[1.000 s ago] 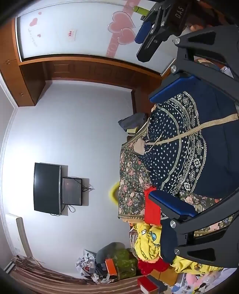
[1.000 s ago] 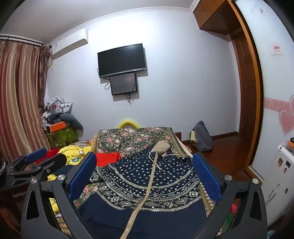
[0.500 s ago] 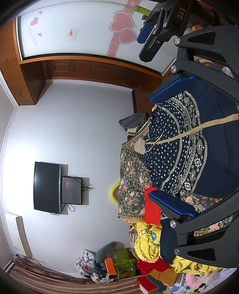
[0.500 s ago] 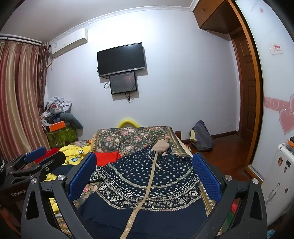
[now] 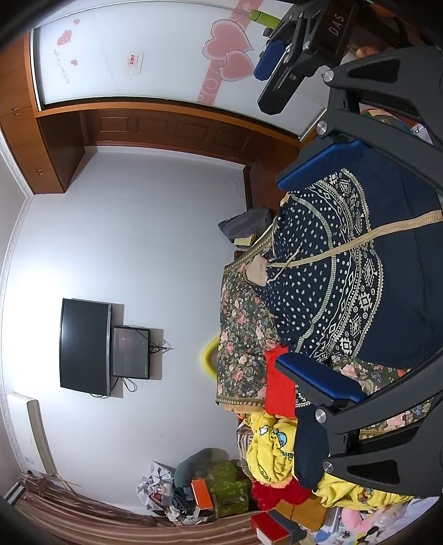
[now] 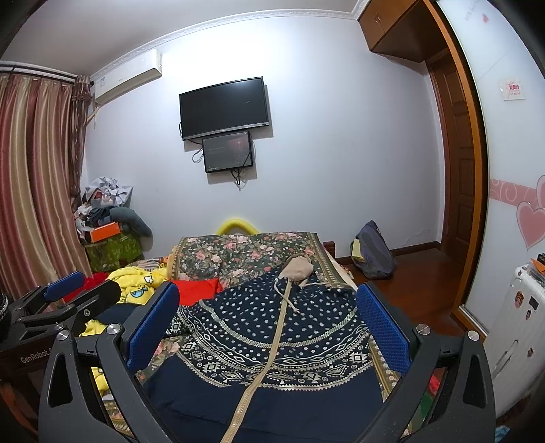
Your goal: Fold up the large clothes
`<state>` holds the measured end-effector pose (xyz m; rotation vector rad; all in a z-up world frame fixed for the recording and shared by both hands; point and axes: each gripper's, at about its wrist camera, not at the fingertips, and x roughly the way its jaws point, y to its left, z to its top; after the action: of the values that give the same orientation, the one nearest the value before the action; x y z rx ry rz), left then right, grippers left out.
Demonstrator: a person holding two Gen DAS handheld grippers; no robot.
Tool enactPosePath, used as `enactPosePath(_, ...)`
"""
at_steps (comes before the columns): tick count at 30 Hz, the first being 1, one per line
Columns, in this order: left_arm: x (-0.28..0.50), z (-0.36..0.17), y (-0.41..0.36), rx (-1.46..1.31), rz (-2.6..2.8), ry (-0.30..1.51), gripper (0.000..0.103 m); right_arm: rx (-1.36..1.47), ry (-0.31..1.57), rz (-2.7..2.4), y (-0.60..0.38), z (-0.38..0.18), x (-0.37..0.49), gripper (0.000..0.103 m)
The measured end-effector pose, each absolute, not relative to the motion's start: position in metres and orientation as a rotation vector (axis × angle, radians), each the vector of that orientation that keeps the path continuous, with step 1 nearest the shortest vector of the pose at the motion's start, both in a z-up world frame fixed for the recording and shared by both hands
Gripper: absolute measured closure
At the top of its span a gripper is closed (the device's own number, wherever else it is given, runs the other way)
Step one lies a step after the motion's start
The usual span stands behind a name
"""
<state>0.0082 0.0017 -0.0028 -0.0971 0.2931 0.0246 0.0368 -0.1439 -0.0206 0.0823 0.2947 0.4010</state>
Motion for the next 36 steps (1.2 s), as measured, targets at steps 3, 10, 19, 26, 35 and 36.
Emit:
enactPosePath(3,0.0078,-0.0029,0.0022,-0.097,0.027,0.293,0.007,0.084,0.296,0.400,-0.1445,-0.0210,0.0367,0.000)
enactPosePath(10,0.0083,-0.0037,0.0033,-0.093,0.032,0.296,0.007,0.084,0.298,0.400,-0.1445,-0.0213,0.0368,0.000)
enactPosePath(19,0.0095,-0.0055,0.0029,-0.092,0.030,0.301,0.006,0.087,0.305,0.398,-0.1447,-0.0251,0.0371,0.000)
enactPosePath(26,0.0100,-0.0059,0.0027,-0.091,0.031,0.303,0.006,0.088,0.309,0.398,-0.1450,-0.0247,0.0382,0.000)
enactPosePath(35,0.0148,-0.0075,0.0052,-0.094,0.035,0.312,0.006,0.088,0.322,0.397,-0.1432,-0.0259,0.0405,0.000)
enactPosePath(36,0.0147,-0.0081,0.0052,-0.094,0.035,0.313,0.006,0.088,0.324,0.396,-0.1428,-0.0252,0.0416,0.000)
